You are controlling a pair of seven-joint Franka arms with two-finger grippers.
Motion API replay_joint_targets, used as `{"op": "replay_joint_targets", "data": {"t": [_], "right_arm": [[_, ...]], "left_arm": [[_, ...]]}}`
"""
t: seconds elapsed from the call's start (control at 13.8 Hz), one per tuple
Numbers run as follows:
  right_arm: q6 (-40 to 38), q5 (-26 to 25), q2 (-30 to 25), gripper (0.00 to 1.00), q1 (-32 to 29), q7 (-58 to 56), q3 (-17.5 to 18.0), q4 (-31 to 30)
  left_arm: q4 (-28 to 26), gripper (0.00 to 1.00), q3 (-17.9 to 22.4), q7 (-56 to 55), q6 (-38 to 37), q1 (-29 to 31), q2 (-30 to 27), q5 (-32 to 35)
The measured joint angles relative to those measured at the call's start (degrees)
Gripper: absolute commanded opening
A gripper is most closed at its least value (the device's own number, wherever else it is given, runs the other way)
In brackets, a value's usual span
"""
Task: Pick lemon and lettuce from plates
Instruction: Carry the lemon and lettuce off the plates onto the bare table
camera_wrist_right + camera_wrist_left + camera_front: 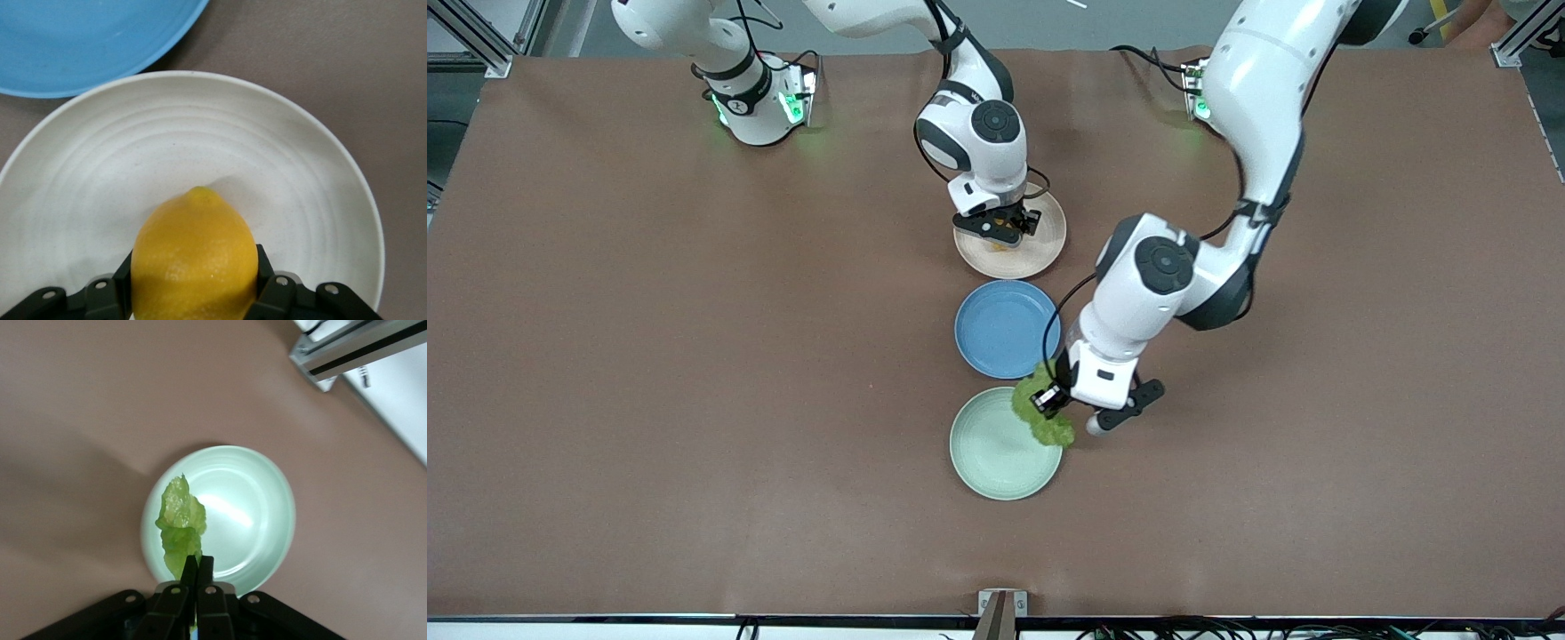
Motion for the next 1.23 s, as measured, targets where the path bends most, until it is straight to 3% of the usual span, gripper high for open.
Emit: {"op": "replay_joint_targets", "data": {"t": [0.14, 0.36, 0.65, 0.94, 1.23], "right_arm": [[-3.3, -0.1, -0.9, 0.00, -0.1, -0.2, -1.2, 0.9], [-15.1, -0.3, -6.4, 0.00, -2.9, -7.2, -3.5, 3.5], [-23.7, -0.5, -15.4, 0.00, -17.2, -28.5, -4.5, 3.0], [-21.9, -0.7, -16.7, 0.01, -36.9, -55.4, -4.8, 0.5], [-10.0, -0.7, -8.8, 0.02, -49.3, -70.8, -4.7, -0.6]], "left_arm": [[-3.3, 0.01, -1.3, 8.4, -9.0, 4.5, -4.9, 0.0], [-10.7, 0.01, -2.5, 21.4, -14.1, 11.4, -10.1, 0.0], [-20.0, 0.01, -2.6, 35.8, -14.8, 17.6, -13.2, 0.2], [-24.0, 0.03, -2.6, 44.0, -14.8, 22.3, -13.6, 3.6], [-26.6, 0.06, -2.7, 47.7, -14.1, 25.2, -13.5, 7.4]]}}
